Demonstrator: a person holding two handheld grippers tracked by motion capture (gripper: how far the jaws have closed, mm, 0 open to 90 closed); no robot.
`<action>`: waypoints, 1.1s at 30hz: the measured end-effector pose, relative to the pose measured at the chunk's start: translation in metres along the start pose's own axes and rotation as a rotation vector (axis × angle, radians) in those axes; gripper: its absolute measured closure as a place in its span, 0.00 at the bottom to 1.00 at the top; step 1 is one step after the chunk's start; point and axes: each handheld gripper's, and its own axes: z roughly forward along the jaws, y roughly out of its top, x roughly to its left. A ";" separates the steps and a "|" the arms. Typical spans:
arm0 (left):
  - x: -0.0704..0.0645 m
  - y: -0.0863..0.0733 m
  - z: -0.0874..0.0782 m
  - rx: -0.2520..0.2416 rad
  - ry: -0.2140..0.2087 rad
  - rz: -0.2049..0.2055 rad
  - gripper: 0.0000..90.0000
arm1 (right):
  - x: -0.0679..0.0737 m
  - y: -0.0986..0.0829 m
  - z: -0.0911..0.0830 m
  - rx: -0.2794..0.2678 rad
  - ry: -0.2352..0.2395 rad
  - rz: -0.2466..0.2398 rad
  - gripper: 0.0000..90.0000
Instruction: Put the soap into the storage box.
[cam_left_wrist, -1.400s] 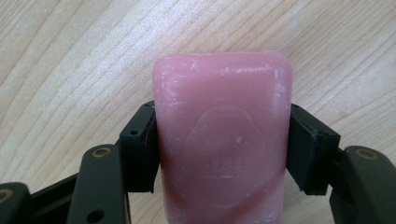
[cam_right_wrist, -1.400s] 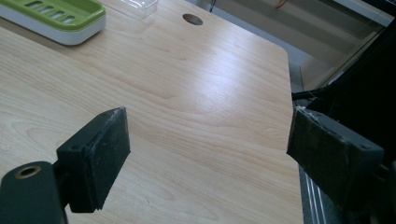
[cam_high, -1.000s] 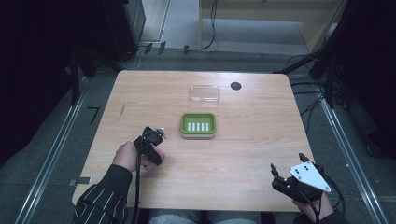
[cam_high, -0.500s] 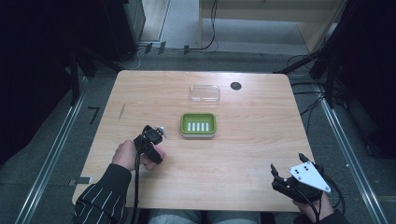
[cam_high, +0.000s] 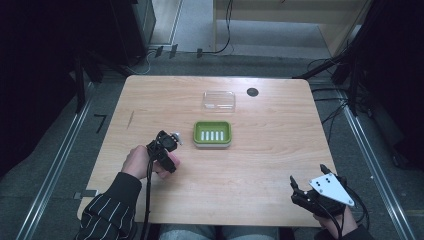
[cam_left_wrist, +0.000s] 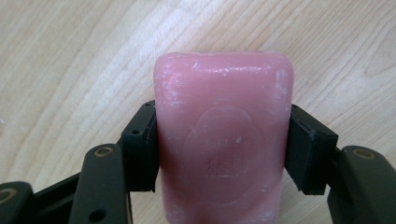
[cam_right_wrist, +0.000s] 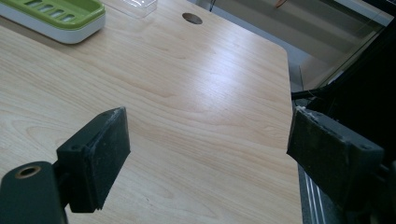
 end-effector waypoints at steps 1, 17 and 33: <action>0.000 0.001 0.000 -0.002 -0.001 0.000 0.43 | 0.000 0.000 0.000 0.000 0.000 0.003 0.15; 0.002 0.012 -0.011 0.007 -0.006 0.061 0.43 | 0.000 0.000 0.000 0.000 0.000 0.002 0.15; -0.002 0.029 -0.023 -0.014 0.016 0.119 0.43 | 0.000 0.000 0.000 0.000 0.001 -0.001 0.15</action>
